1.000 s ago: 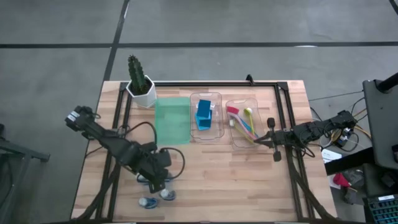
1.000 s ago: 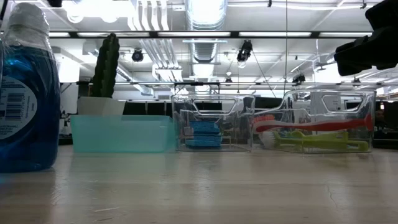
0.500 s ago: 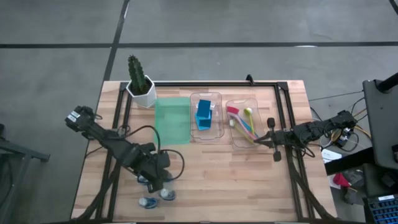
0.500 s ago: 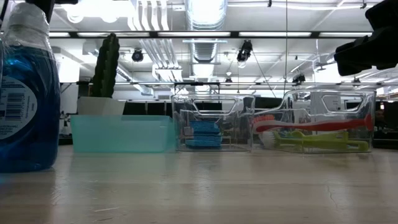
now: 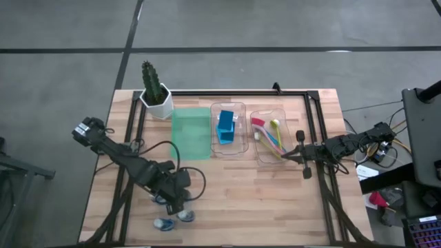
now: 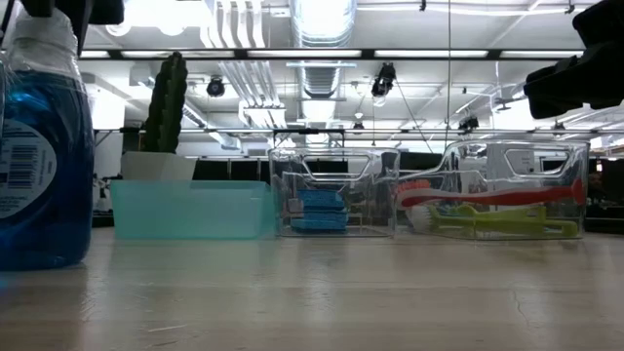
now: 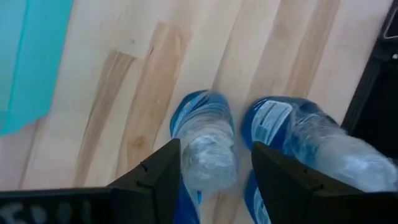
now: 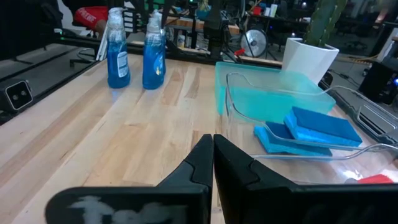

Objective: Pick & Place Kitchen Sink Supplies
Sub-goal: Put the blue liquid soap into the green bin

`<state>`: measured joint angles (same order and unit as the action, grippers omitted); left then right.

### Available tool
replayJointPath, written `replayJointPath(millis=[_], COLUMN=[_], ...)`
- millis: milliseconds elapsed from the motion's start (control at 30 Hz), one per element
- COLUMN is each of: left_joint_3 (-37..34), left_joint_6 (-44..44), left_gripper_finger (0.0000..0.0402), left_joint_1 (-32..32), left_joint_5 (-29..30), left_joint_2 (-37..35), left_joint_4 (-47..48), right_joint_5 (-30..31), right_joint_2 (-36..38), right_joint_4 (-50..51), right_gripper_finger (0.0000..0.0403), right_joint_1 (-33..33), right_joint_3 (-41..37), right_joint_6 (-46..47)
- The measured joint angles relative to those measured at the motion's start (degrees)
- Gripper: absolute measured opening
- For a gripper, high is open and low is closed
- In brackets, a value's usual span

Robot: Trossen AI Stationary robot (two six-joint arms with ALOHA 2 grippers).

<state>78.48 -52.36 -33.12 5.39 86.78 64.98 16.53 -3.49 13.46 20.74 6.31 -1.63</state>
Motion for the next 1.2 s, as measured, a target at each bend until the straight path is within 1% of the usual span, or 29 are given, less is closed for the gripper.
replayJointPath(millis=[167,267,700,833,1033,1200], left_joint_3=[-2.39,-3.75,-3.87,-3.87,-3.83,-3.83], left_joint_6=[0.04,0.04,0.04,0.07,0.18,0.15], left_gripper_finger=[0.0188,0.0188,0.0187,0.0174,0.013,0.0127], left_joint_1=[-0.02,-0.04,0.0,0.0,0.06,0.25], left_joint_5=[-1.56,-1.62,-1.78,-1.76,-1.36,-1.34], left_joint_2=[0.0,0.0,-0.04,-0.04,-0.22,-0.45], left_joint_4=[-0.64,-2.8,-4.6,-4.6,-4.64,-4.62], right_joint_5=[-0.02,-0.01,-0.01,0.0,-0.02,-0.02], right_joint_2=[0.0,0.01,0.0,0.0,0.0,0.01], right_joint_4=[0.01,0.01,0.0,-0.01,-0.01,0.0], right_gripper_finger=[0.0008,0.0008,0.0008,0.0008,0.0008,0.0008], right_joint_1=[0.01,-0.01,0.0,-0.01,0.01,-0.01], right_joint_3=[0.0,0.0,0.0,0.0,0.0,0.0], right_joint_6=[-0.05,0.07,0.07,0.01,0.08,0.07])
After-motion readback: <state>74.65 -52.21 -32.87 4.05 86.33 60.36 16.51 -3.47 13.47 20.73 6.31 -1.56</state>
